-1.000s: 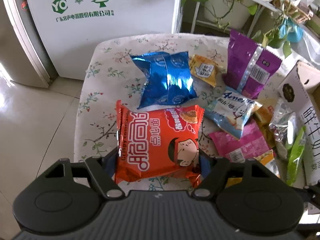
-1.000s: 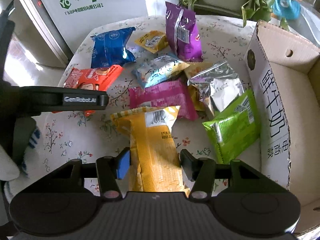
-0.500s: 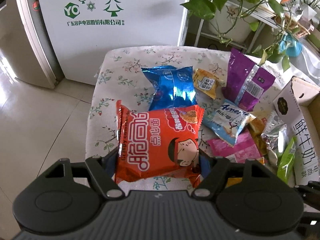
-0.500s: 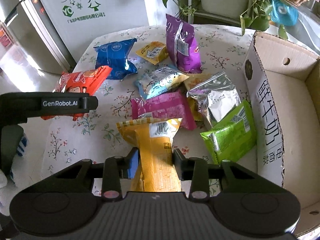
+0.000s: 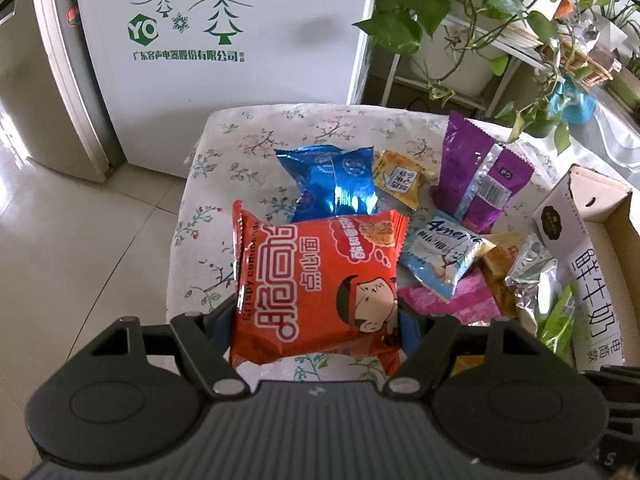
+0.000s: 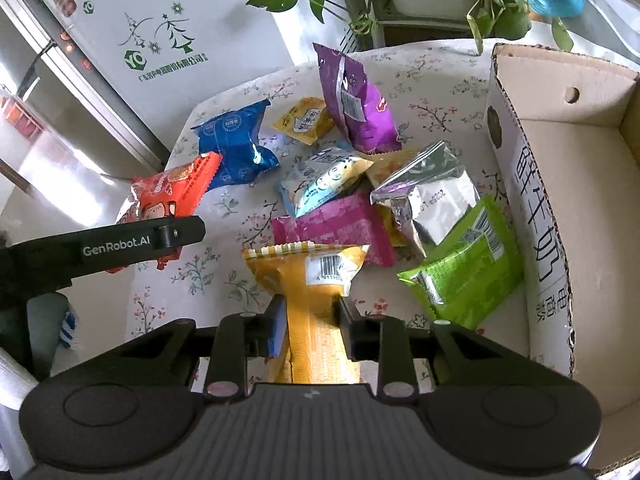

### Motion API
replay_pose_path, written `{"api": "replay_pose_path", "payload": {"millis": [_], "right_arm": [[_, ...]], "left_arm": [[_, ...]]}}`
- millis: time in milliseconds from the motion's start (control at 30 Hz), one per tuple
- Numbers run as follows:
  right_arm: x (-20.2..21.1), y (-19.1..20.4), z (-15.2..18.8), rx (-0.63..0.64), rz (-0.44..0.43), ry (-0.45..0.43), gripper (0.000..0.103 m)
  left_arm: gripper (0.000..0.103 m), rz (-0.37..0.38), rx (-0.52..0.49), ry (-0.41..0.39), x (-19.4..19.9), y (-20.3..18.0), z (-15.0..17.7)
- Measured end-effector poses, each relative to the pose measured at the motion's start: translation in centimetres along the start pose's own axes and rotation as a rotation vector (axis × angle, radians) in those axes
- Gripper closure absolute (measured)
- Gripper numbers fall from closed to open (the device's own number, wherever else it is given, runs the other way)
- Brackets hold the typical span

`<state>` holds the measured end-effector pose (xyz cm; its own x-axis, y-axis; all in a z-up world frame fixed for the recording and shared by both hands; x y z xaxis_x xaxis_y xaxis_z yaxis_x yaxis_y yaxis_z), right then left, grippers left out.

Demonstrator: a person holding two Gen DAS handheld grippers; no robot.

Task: Organize snacks
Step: 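Lift the red-orange bag with the left tool while the right tool lifts the yellow bag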

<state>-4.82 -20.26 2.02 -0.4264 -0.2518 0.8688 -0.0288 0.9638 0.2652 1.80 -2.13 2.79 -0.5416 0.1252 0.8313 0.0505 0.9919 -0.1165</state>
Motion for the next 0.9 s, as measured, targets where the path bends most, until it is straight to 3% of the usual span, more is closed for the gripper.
{"api": "replay_pose_path", "payload": {"millis": [100,233,433,567,900], "right_arm": [[-0.2,0.1,0.1,0.007,0.004,0.01,0.065],[-0.8,-0.3,0.5,-0.007,0.021,0.031,0.039],[-3.0,1.0,1.6,0.047,0.059,0.09,0.039],[-3.5,1.1,1.7,0.05,0.083,0.094,0.047],[2.7,0.5,-1.2,0.035,0.006,-0.097,0.049]], "left_arm": [[0.028,-0.004,0.006,0.007,-0.1,0.1,0.1],[0.028,-0.012,0.016,0.008,-0.3,0.4,0.1],[0.028,-0.009,0.018,0.003,-0.2,0.3,0.0],[0.028,-0.008,0.026,-0.006,0.2,0.3,0.0],[0.028,0.015,0.041,-0.088,2.4,-0.8,-1.8]]}}
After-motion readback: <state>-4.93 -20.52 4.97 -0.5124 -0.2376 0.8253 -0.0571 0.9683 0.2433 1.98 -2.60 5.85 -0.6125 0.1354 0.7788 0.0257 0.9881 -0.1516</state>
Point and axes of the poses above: each gripper's, at about its wrist camera, not at the fingertips, and x roughly against the way its jaws point, y to its left, z to its underside, the point moved 2 cm from there along -x, roughly the way its jaws point, and after that the axes turned 2 degrees about z, right-handed, at the moved point
